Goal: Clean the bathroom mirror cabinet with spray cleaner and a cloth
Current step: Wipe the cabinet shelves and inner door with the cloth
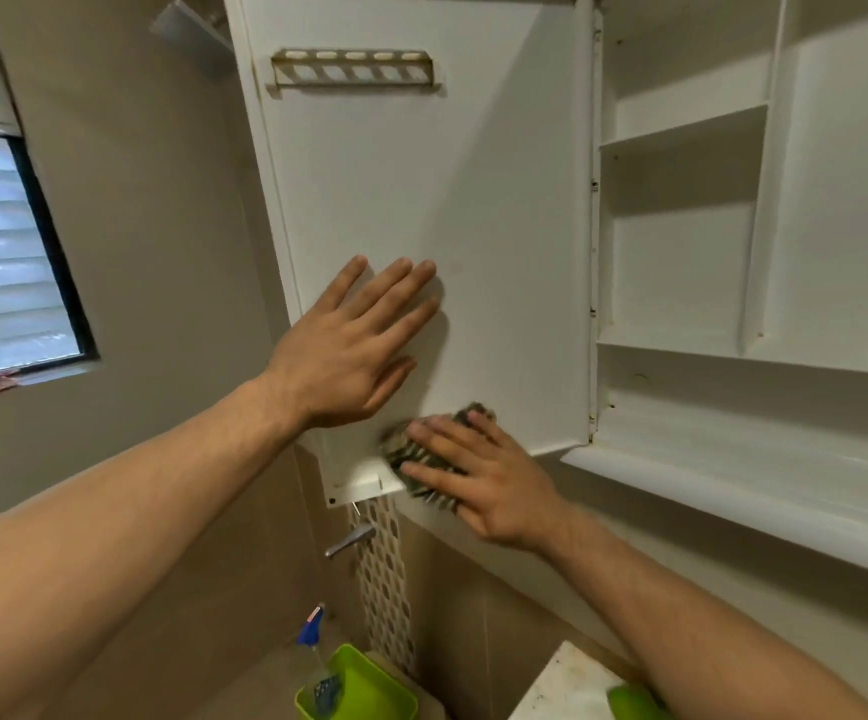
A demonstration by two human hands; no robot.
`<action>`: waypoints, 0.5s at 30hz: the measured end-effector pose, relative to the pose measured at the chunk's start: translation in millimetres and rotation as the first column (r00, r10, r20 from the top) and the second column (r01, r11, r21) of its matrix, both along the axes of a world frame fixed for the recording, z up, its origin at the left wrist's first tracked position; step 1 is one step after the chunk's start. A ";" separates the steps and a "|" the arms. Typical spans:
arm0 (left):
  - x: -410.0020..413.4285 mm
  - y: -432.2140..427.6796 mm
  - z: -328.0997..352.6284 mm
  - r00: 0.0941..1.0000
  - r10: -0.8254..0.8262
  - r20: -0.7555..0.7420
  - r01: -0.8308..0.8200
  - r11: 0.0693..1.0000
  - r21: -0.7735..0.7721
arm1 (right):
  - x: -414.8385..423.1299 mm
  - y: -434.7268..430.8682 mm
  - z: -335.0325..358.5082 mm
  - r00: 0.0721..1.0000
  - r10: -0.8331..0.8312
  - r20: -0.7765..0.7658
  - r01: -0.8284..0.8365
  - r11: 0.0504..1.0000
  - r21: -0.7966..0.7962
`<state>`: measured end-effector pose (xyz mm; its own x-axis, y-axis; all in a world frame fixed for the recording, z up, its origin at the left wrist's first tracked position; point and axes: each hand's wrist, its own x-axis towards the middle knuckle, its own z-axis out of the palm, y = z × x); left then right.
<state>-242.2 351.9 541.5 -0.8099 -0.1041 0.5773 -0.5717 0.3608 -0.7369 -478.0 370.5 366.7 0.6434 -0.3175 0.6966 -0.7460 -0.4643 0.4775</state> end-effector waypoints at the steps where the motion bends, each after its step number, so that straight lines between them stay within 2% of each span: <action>1: 2.8 -1.4 -2.6 1.000 0.006 0.007 -0.005 1.000 -0.008 | -15.3 3.0 -1.3 0.999 -0.025 0.047 0.024 0.999 0.022; 4: 1.4 -1.7 -9.6 1.000 0.004 -0.014 -0.005 1.000 -0.021 | -45.3 22.7 -14.9 0.936 -0.142 0.321 0.106 0.986 0.125; 7: -1.5 0.4 -15.2 0.997 0.006 -0.076 -0.008 1.000 -0.014 | -28.4 41.3 -25.7 0.725 -0.229 0.650 0.083 0.965 0.248; 9: -2.1 2.3 -18.3 0.995 -0.001 -0.105 -0.001 1.000 -0.016 | -5.1 49.0 -24.0 0.613 -0.242 0.752 0.036 0.960 0.279; 10: -1.9 3.9 -20.2 0.994 -0.007 -0.111 0.005 1.000 -0.017 | 4.8 53.4 -22.2 0.601 -0.238 0.763 0.004 0.956 0.295; 11: -1.1 4.5 -22.2 0.993 -0.014 -0.114 0.012 1.000 -0.019 | 12.8 57.4 -20.1 0.631 -0.216 0.745 -0.039 0.950 0.308; 13: 2.3 5.3 -26.3 0.993 -0.023 -0.117 0.022 1.000 -0.015 | 25.2 67.4 -16.7 0.752 -0.142 0.643 -0.113 0.934 0.339; 15: 6.5 5.5 -30.3 0.992 -0.029 -0.123 0.027 0.999 -0.017 | 33.8 74.6 -13.7 0.830 -0.087 0.550 -0.136 0.926 0.352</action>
